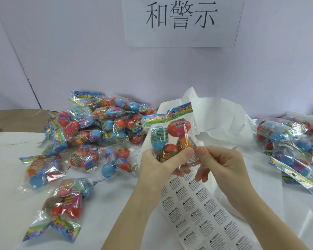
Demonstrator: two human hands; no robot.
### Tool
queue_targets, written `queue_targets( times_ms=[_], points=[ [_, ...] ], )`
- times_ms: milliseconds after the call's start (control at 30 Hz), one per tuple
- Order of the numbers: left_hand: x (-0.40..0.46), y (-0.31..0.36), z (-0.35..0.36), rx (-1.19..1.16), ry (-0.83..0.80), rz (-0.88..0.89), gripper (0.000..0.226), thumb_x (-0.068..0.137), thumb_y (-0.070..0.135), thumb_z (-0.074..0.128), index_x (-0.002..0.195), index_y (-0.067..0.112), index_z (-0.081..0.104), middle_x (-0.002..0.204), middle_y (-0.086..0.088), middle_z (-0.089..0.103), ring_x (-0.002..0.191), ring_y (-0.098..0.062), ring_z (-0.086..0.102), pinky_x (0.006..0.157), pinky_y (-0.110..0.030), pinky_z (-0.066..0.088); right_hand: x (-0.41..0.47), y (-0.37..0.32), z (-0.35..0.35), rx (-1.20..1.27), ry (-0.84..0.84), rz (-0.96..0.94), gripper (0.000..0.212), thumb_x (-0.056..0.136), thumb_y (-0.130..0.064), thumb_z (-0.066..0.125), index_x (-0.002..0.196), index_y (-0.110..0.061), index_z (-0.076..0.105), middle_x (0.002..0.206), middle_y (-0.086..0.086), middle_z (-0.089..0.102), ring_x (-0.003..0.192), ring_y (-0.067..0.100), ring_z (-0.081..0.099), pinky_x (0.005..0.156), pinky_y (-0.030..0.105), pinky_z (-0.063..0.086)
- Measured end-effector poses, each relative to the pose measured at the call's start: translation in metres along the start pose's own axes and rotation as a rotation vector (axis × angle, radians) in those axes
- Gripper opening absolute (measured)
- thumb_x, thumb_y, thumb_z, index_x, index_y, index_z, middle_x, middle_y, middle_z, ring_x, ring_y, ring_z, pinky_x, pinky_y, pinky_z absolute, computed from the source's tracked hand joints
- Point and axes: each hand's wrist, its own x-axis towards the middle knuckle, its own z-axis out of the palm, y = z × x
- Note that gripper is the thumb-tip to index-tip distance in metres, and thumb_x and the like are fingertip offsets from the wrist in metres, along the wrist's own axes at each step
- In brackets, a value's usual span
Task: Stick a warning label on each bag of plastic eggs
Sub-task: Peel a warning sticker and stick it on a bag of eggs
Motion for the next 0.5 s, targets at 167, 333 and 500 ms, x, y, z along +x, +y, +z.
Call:
queue_targets(
  times_ms=[167, 333, 500],
  points=[
    [0.003, 0.0, -0.004, -0.028, -0.033, 0.001, 0.018, 0.058, 0.02, 0.086, 0.067, 0.015, 0.07, 0.067, -0.008, 0.071, 0.047, -0.014, 0.061, 0.044, -0.017, 0.044, 0.003, -0.004, -0.004, 0.157, -0.058, 0.126, 0.044, 0.085, -0.045, 0.043, 0.075, -0.019, 0.078, 0.062, 0.01, 0.069, 0.046, 0.02, 0.059, 0.045, 0.021, 0.045],
    [0.002, -0.001, -0.003, -0.021, -0.007, 0.005, 0.006, 0.06, 0.021, 0.077, 0.064, 0.021, 0.072, 0.063, -0.004, 0.069, 0.047, -0.014, 0.061, 0.044, -0.017, 0.044, 0.001, -0.006, -0.001, 0.054, -0.045, 0.077, 0.035, 0.084, -0.047, 0.058, 0.067, -0.024, 0.077, 0.058, 0.002, 0.068, 0.045, 0.015, 0.058, 0.044, 0.018, 0.044],
    [0.003, -0.002, -0.002, 0.072, 0.042, 0.044, 0.014, 0.063, 0.022, 0.082, 0.058, 0.031, 0.071, 0.057, 0.001, 0.068, 0.045, -0.01, 0.062, 0.043, -0.017, 0.045, -0.002, 0.004, 0.001, -0.268, 0.054, -0.095, 0.031, 0.082, -0.043, 0.048, 0.067, -0.027, 0.07, 0.064, -0.011, 0.069, 0.046, 0.008, 0.058, 0.047, 0.014, 0.042]
  ],
)
